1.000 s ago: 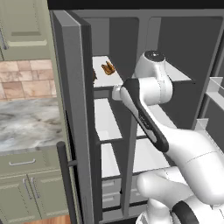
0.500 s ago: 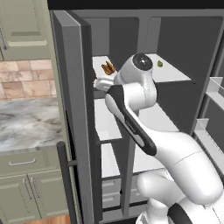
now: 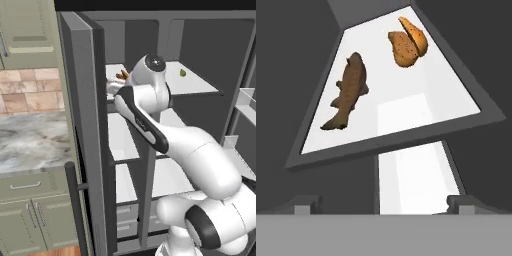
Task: Pick up the frozen fish from the freezer, place it on any shelf in the fridge, and close the fridge and freezer doors when done.
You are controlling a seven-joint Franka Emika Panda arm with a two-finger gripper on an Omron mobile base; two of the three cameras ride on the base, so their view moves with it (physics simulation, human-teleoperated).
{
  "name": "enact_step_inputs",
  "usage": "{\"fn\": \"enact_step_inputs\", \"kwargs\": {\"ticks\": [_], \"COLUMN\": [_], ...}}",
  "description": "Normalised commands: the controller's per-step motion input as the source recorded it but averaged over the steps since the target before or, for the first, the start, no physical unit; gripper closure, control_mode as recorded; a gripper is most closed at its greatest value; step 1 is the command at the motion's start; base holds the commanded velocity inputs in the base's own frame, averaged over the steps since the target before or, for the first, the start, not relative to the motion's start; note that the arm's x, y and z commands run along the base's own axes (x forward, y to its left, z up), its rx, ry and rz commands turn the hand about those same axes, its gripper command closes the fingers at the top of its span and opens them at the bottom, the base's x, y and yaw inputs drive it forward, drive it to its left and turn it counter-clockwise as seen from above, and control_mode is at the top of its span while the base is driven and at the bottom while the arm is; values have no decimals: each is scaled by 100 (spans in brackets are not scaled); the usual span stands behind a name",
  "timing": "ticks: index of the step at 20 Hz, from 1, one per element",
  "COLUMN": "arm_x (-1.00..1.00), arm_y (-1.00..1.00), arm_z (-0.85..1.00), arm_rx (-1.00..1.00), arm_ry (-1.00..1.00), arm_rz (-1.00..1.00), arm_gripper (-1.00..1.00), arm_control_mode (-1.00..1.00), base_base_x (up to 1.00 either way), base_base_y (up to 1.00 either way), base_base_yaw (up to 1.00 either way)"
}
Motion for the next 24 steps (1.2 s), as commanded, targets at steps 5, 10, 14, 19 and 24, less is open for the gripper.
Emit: {"fn": "enact_step_inputs", "kwargs": {"ticks": [5,10,14,19,24], "arm_x": [44,61,46,24,27], "arm_y": [25,35,24,2,2], "arm_z": [12,0,-1,-5,-16], "arm_rx": [0,-1,-4,-7,-8], "arm_ry": [1,7,6,1,1], "arm_rz": [15,14,3,0,0], "arm_gripper": [-100,-100,-100,-100,-100], "arm_control_mode": [-100,-100,-100,-100,-100], "base_base_x": [0,0,0,0,0], "base_base_y": [0,0,0,0,0], "base_base_yaw": [0,0,0,0,0]}}
